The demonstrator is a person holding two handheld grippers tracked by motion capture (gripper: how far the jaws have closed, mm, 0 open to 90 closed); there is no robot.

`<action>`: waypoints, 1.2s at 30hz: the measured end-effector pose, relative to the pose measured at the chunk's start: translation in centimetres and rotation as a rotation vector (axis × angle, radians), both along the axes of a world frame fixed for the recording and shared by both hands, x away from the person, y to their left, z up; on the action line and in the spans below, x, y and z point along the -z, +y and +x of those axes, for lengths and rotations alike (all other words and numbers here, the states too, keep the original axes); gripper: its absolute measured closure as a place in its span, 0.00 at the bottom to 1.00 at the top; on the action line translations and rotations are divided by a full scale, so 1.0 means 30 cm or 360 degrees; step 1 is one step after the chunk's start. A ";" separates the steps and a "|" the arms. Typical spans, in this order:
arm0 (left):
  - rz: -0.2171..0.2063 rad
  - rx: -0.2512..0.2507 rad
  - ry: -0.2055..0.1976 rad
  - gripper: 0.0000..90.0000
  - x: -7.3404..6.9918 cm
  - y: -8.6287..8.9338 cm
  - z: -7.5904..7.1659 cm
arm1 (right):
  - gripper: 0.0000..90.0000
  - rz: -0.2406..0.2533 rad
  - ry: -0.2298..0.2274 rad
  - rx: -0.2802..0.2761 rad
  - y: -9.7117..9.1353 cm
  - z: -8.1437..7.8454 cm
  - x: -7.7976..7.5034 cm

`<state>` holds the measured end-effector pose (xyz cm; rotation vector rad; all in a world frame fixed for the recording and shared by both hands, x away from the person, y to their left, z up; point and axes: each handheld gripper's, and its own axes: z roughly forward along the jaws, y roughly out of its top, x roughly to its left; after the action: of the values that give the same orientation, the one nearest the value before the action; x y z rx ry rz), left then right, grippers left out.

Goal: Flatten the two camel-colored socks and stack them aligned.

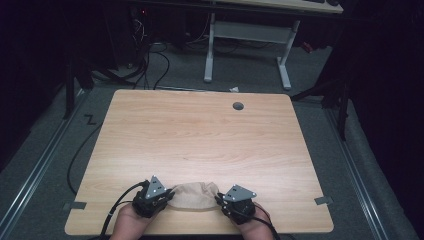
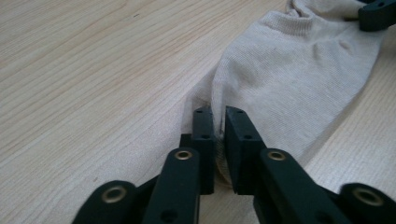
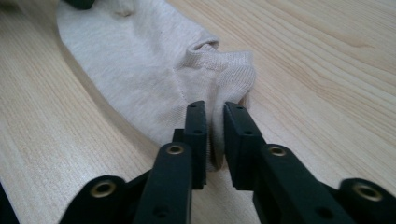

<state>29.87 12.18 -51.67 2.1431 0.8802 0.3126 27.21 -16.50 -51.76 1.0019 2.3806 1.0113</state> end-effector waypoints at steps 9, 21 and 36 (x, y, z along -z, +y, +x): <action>0.0026 0.0012 -0.0043 0.74 -0.017 0.017 0.008 | 0.76 0.0040 -0.0043 0.0025 -0.010 0.001 -0.012; -0.0004 -0.0013 -0.0092 0.62 -0.030 0.029 0.029 | 0.68 0.0094 -0.0118 0.0075 -0.030 0.012 -0.033; -0.0044 -0.0222 -0.0186 0.51 -0.039 0.180 0.146 | 0.57 0.0157 -0.0176 0.0216 -0.090 0.129 -0.030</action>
<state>34.25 17.57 -50.50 2.0201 0.9623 0.4882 31.06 -19.18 -50.86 1.0968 2.1611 1.1122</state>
